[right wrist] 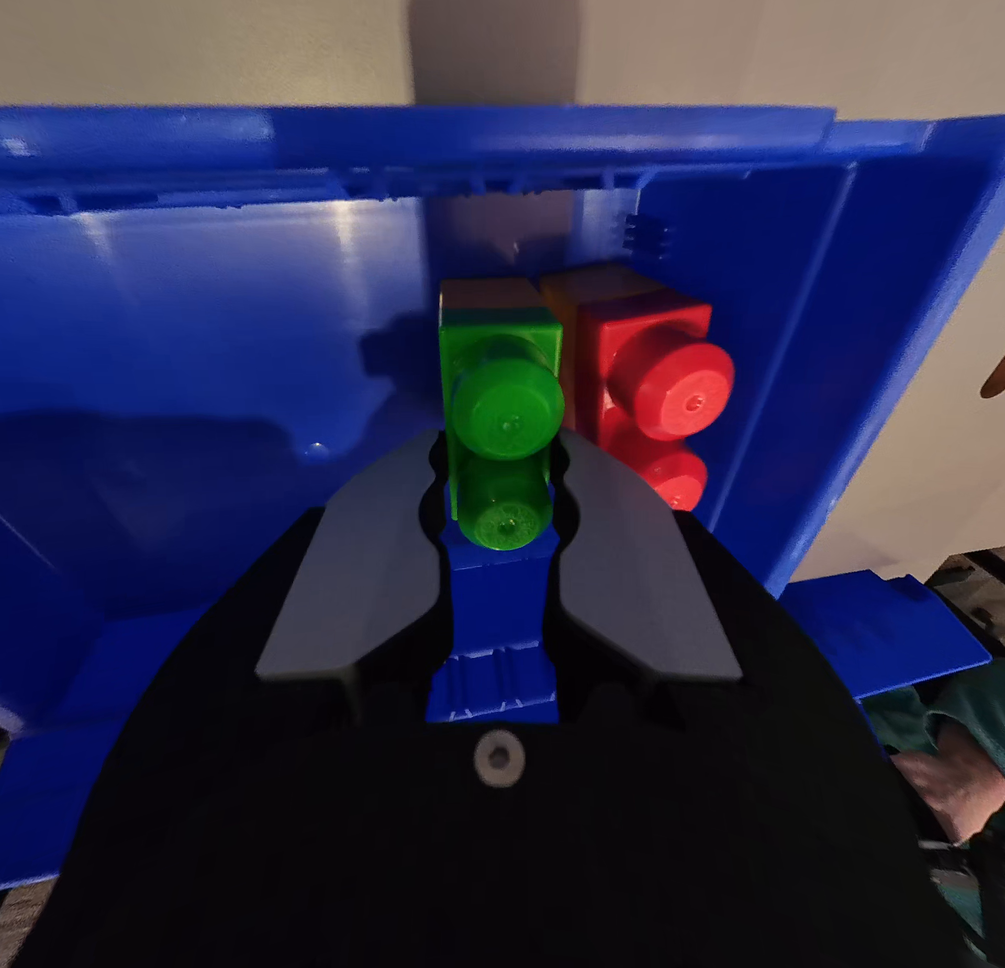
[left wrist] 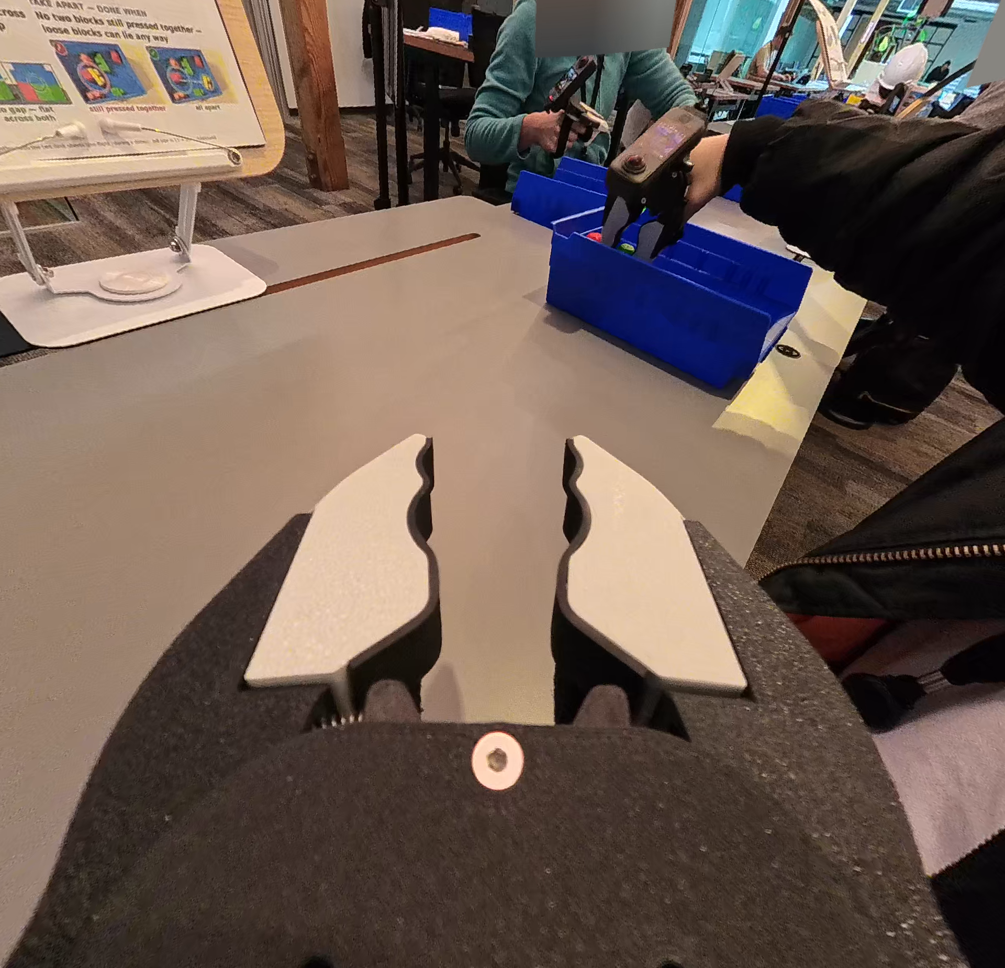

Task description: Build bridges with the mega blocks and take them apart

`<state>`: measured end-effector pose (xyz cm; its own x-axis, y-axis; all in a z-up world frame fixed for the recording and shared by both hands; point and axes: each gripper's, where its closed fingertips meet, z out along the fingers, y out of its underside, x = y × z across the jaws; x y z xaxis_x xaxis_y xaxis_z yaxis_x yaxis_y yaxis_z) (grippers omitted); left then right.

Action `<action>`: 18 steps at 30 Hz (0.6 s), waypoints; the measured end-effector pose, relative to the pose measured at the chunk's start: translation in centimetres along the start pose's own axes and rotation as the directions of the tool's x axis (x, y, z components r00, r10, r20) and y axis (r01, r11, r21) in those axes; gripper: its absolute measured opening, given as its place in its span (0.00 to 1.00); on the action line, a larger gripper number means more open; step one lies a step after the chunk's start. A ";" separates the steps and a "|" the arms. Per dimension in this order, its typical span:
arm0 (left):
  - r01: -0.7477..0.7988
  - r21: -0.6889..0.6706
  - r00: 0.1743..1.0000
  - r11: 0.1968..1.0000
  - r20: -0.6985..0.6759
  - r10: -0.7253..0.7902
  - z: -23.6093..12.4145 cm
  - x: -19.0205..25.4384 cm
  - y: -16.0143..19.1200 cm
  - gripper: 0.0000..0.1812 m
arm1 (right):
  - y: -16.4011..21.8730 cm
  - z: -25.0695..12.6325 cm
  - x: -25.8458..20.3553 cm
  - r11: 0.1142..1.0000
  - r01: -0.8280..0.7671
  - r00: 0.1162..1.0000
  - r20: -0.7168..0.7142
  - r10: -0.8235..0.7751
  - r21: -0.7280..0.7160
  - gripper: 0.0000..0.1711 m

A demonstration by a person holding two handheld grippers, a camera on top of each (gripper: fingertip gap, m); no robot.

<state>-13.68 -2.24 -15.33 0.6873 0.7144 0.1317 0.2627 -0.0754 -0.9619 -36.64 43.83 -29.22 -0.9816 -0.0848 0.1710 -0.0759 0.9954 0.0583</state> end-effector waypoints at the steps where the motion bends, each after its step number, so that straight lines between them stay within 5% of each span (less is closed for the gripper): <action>1: 0.003 0.001 1.000 1.000 0.001 -0.003 0.0 -0.1 0.0 0.25 | 0.0 -0.1 -0.1 1.000 -0.005 1.000 0.003 0.005 0.008 0.21; 12: 0.015 0.030 1.000 0.999 -0.023 -0.014 -0.6 -0.2 -0.2 0.26 | 0.8 -2.4 -0.9 0.992 -0.110 0.993 -0.036 0.113 0.062 0.29; 18: 0.038 0.095 0.999 0.995 0.035 -0.042 -3.4 -2.5 -0.4 0.29 | -0.9 -11.1 -1.7 0.901 -0.160 0.923 -0.263 0.282 0.404 0.19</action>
<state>-13.16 -6.34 -14.49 0.6517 0.7407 0.1634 0.2234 0.0184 -0.9745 -32.94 42.59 -18.64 -0.8811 0.1908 0.4326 0.0183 0.9280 -0.3721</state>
